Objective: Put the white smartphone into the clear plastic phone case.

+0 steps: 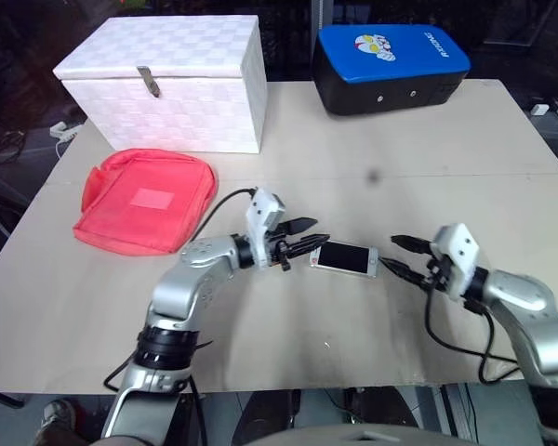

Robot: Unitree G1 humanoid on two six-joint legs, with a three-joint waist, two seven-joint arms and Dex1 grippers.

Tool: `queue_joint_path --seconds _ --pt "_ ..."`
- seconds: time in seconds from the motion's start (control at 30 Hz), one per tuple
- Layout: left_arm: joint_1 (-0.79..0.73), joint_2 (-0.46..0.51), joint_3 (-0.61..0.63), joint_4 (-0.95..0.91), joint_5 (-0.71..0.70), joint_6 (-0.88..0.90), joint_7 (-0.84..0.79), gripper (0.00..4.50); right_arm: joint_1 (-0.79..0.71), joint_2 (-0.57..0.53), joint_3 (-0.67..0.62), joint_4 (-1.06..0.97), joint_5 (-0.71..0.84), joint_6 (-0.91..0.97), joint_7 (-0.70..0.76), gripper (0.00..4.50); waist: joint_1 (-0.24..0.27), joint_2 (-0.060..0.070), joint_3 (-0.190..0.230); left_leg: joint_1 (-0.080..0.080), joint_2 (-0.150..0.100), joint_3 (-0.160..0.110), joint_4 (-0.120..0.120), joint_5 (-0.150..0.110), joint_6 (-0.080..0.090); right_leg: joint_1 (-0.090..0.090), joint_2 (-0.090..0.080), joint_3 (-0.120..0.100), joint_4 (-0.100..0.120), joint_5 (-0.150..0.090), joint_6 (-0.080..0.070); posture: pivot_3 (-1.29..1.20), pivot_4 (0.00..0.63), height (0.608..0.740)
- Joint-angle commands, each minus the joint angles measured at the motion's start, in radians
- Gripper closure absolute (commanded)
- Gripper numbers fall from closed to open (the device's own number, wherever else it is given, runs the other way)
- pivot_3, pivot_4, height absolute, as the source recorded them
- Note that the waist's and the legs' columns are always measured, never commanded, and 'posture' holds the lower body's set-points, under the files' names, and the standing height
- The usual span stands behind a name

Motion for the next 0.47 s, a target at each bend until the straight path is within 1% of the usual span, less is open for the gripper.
queue_joint_path --seconds 0.03,0.07,0.1,0.17,0.23,0.3,0.33,0.47 --pt "0.111 0.104 0.107 -0.159 -0.08 0.051 -0.017 0.02 0.162 -0.065 -0.198 -0.169 0.097 0.035 0.023 0.0 0.0 0.001 0.004 0.0 0.0 0.0 0.0 0.0 0.0 0.001 0.0 0.0 0.0 0.0 0.0 0.0 0.15 0.74" --pt "0.155 0.135 0.13 -0.187 -0.074 0.042 -0.024 0.02 0.213 -0.077 -0.245 -0.198 0.111 0.046 0.029 0.0 0.001 0.0 0.004 0.001 0.0 0.0 0.0 -0.002 0.004 0.001 0.0 0.0 0.001 0.0 0.0 0.0 0.15 0.74" --pt "0.201 0.158 0.155 -0.207 -0.068 0.035 -0.026 0.02 0.264 -0.089 -0.281 -0.225 0.115 0.051 0.042 0.0 0.001 0.002 0.006 0.004 0.0 0.0 0.001 -0.002 0.004 0.004 0.0 0.0 0.001 0.0 0.0 0.0 0.15 0.74" --pt "0.289 0.2 0.193 -0.243 -0.082 0.025 -0.031 0.02 0.341 -0.096 -0.338 -0.271 0.147 0.063 0.039 0.0 0.001 0.002 0.007 0.002 0.001 0.0 -0.004 0.0 0.0 0.002 0.001 0.0 -0.002 -0.001 -0.001 0.0 0.15 0.74" --pt "0.367 0.228 0.237 -0.28 -0.115 0.033 -0.032 0.02 0.412 -0.099 -0.382 -0.307 0.165 0.064 0.04 0.0 -0.001 0.003 0.008 0.0 0.001 0.0 -0.003 0.0 0.0 0.0 0.001 0.0 -0.003 -0.001 -0.001 0.0 0.15 0.74" --pt "0.429 0.242 0.279 -0.297 -0.129 0.027 -0.026 0.02 0.465 -0.091 -0.401 -0.321 0.157 0.045 0.032 0.0 0.004 0.002 0.008 0.001 0.001 0.0 -0.002 0.0 0.0 0.002 0.0 0.0 -0.004 -0.001 -0.001 0.0 0.15 0.74" --pt "0.45 0.244 0.299 -0.302 -0.142 0.031 -0.019 0.02 0.483 -0.087 -0.405 -0.322 0.148 0.034 0.027 0.0 0.005 0.002 0.008 0.001 0.001 0.0 -0.001 -0.002 0.004 0.002 0.0 0.0 -0.003 -0.001 -0.001 0.0 0.15 0.74" --pt "0.497 0.245 0.324 -0.32 -0.157 0.029 0.005 0.02 0.503 -0.072 -0.407 -0.294 0.131 -0.01 0.011 0.0 0.018 0.002 0.009 0.005 0.001 0.0 -0.001 -0.003 0.005 0.006 0.0 0.0 -0.003 -0.001 -0.001 0.0 0.15 0.74"
